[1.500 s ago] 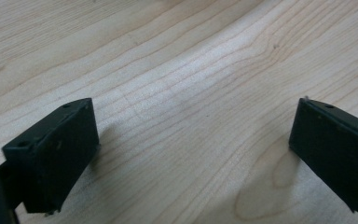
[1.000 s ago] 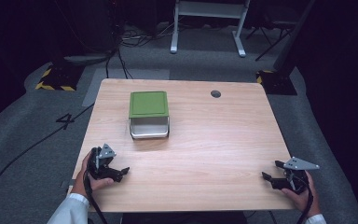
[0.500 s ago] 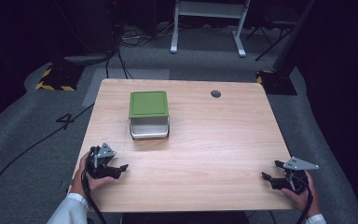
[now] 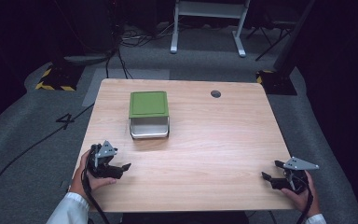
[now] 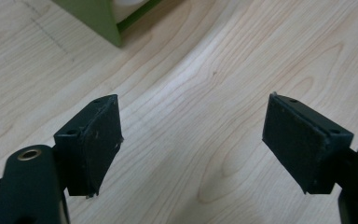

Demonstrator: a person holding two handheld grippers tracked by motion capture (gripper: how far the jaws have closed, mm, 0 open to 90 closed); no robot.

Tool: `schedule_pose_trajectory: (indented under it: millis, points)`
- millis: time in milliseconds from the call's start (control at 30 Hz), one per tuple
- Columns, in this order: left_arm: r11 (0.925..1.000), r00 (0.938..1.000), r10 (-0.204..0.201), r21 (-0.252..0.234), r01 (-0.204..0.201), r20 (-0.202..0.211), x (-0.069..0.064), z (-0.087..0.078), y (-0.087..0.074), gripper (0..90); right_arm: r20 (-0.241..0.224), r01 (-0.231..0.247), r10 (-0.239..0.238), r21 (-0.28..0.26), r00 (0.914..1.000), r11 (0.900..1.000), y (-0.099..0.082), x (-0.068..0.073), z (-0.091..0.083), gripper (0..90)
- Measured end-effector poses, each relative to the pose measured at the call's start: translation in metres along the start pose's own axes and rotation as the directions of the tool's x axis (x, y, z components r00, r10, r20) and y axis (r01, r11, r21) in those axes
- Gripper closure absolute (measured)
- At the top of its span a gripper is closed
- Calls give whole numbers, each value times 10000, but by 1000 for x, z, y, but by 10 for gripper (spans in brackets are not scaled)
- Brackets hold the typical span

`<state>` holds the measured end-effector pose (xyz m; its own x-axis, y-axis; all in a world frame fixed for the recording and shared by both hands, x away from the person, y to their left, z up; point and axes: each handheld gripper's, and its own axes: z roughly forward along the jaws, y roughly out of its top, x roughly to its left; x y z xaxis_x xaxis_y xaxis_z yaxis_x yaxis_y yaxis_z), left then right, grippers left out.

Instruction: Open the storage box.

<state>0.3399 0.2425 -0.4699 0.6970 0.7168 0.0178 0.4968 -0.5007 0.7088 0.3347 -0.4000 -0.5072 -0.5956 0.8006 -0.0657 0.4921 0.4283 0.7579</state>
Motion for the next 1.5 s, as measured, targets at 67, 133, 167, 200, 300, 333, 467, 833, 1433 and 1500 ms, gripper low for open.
schedule_pose_trajectory:
  millis: [67,133,167,200,300,333,467,833,1433,1500]
  points:
    - [9998,9998,147,-157,-145,109,-2,-1,4,165,-4,-8,8,1,10000,10000,0,0,0,195]
    - [9989,9992,407,-252,-406,29,-4,-2,9,165,-4,-2,2,6,10000,10000,0,0,0,195]
    - [9984,9988,480,-292,-477,112,-5,-3,12,166,-5,-10,10,3,10000,10000,0,0,0,195]
    - [9979,9984,529,-394,-521,205,-6,-3,15,168,-2,-4,4,1,10000,10000,0,0,0,195]
    - [9963,9971,730,-474,-720,199,-8,-1,25,170,10,9,-9,-4,10000,10000,0,0,0,195]
    - [9957,9965,795,-503,-781,260,-8,-1,28,172,14,10,-10,-6,10000,10000,0,0,0,195]
    - [9938,9955,893,-694,-869,320,-12,3,42,179,-41,-49,50,30,10000,10000,0,-1,0,195]
    - [9873,9901,1246,-1066,-1174,641,-21,10,70,188,-42,-48,48,28,10000,10000,0,-1,0,195]
    - [9907,9891,1287,-526,-1251,716,-14,45,90,179,-59,-65,66,30,10000,10000,0,-1,0,194]
    - [9922,9902,1208,-402,-1182,695,-12,48,90,179,-36,-39,39,22,10000,10000,0,-1,0,195]
